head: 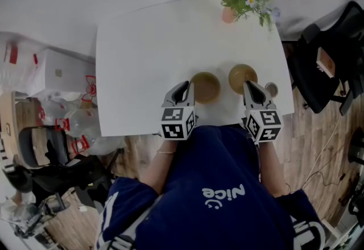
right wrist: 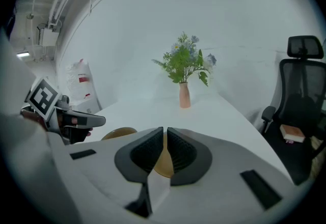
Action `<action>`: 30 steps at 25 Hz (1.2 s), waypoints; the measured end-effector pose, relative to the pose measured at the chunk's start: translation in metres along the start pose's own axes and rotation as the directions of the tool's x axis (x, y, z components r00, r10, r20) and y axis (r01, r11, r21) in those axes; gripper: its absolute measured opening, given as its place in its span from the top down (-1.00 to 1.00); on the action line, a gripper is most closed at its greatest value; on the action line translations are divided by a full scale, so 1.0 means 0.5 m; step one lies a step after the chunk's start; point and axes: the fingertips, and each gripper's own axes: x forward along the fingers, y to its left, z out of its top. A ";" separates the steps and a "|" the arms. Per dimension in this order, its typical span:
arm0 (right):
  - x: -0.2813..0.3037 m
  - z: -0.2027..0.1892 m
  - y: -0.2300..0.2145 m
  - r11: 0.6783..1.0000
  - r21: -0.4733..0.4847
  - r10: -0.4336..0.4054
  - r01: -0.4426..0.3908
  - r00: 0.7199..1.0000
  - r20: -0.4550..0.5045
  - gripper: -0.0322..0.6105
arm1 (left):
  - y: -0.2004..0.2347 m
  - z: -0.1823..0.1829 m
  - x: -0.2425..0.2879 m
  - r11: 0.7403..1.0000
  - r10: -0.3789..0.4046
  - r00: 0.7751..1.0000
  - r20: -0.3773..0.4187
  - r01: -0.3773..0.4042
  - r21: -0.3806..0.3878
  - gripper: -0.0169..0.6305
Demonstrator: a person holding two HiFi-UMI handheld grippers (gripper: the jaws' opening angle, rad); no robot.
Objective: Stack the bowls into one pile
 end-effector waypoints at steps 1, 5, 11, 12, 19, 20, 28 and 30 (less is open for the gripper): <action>0.000 -0.003 -0.009 1.000 0.000 -0.015 0.015 1.000 -0.010 0.82 | -0.002 0.006 -0.005 1.000 -0.001 1.000 0.011 0.001 0.006 0.86; 0.001 -0.001 -0.058 0.995 0.008 -0.095 0.095 0.995 -0.020 0.82 | -0.008 0.031 -0.017 1.000 -0.026 0.998 0.058 0.026 0.002 0.67; 0.021 -0.014 -0.114 0.991 0.056 -0.118 0.123 0.989 -0.090 0.47 | -0.013 0.045 -0.028 0.998 -0.058 0.996 0.067 0.058 -0.005 0.58; 0.027 -0.025 -0.121 0.990 0.062 -0.118 0.126 0.986 -0.115 0.47 | -0.013 0.043 -0.030 0.998 -0.060 0.996 0.066 0.060 -0.007 0.58; 0.070 -0.085 -0.157 0.985 0.103 -0.105 0.136 0.961 -0.257 0.47 | -0.002 0.037 -0.030 0.998 -0.057 0.997 0.053 0.058 -0.019 0.58; 0.073 -0.089 -0.160 0.984 0.112 -0.103 0.137 0.959 -0.264 0.47 | 0.000 0.039 -0.027 0.998 -0.055 0.997 0.052 0.056 -0.020 0.58; 0.089 -0.110 -0.170 0.977 0.172 -0.071 0.128 0.950 -0.305 0.49 | 0.006 0.041 -0.023 0.998 -0.047 0.997 0.061 0.049 -0.032 0.58; 0.092 -0.115 -0.167 0.976 0.177 -0.066 0.128 0.946 -0.318 0.56 | 0.011 0.039 -0.024 0.998 -0.042 0.997 0.062 0.044 -0.044 0.58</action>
